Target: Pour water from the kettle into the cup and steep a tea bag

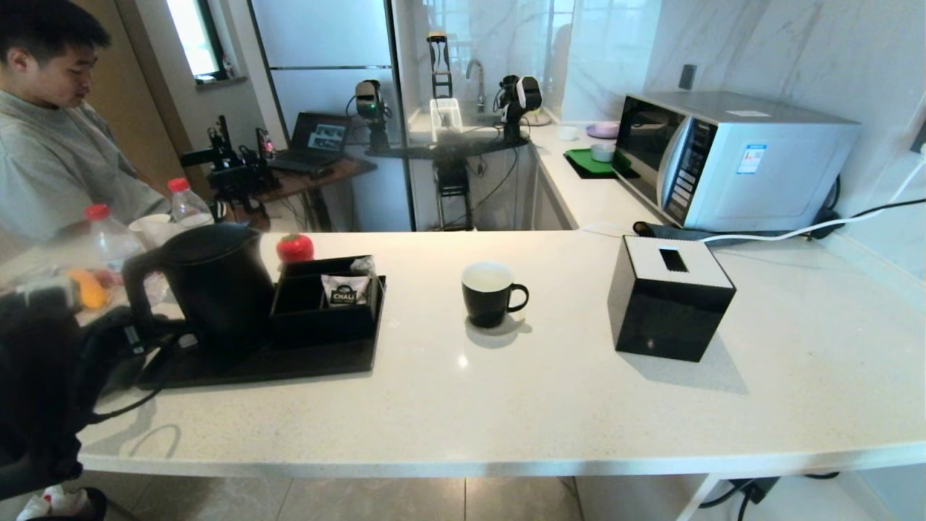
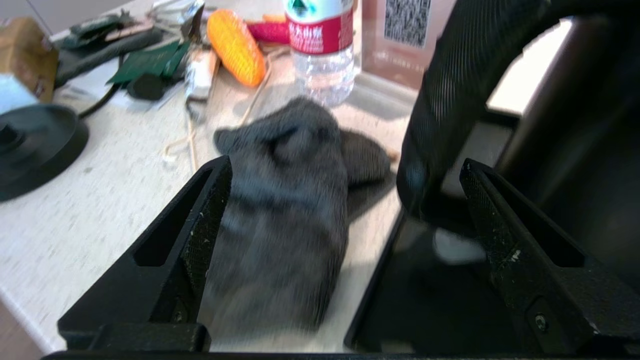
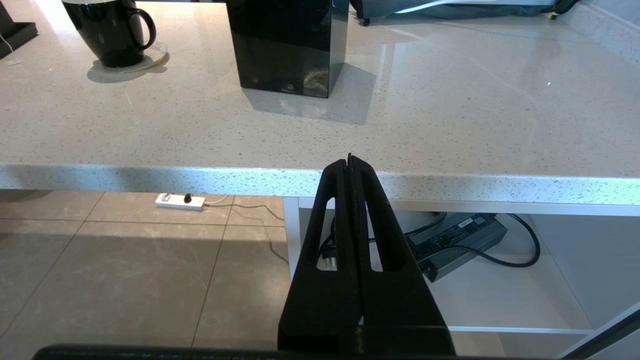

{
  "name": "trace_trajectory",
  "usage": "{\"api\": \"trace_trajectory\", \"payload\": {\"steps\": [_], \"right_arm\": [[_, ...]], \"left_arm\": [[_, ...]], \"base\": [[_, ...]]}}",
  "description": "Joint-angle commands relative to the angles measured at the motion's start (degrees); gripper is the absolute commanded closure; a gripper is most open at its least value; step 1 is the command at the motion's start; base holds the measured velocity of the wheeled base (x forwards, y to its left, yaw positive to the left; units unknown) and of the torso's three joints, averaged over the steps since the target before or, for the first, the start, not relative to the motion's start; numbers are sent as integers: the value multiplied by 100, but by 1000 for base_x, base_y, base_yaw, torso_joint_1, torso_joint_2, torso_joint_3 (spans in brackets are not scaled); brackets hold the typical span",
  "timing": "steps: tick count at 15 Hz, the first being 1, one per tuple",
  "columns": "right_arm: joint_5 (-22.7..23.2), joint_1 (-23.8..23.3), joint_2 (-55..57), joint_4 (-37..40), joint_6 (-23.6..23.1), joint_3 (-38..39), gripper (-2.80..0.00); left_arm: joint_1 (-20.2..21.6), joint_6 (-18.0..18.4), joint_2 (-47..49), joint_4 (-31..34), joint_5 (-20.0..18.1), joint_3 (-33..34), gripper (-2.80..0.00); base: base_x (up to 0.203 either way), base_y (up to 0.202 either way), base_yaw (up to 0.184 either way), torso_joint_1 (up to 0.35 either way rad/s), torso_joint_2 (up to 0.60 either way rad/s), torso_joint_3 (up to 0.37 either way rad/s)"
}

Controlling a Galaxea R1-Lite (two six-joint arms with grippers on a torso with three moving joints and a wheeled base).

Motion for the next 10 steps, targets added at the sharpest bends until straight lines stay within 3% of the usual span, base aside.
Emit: {"api": "trace_trajectory", "payload": {"steps": [1, 10], "right_arm": [[5, 0, 7, -1, -3, 0, 0], [5, 0, 7, -1, -3, 0, 0]], "left_arm": [[-29, 2, 219, -275, 1, -269, -280], [-199, -6, 380, -275, 9, -655, -280]], "base": [[0, 0, 0, 0, 0, 0], [0, 0, 0, 0, 0, 0]]}}
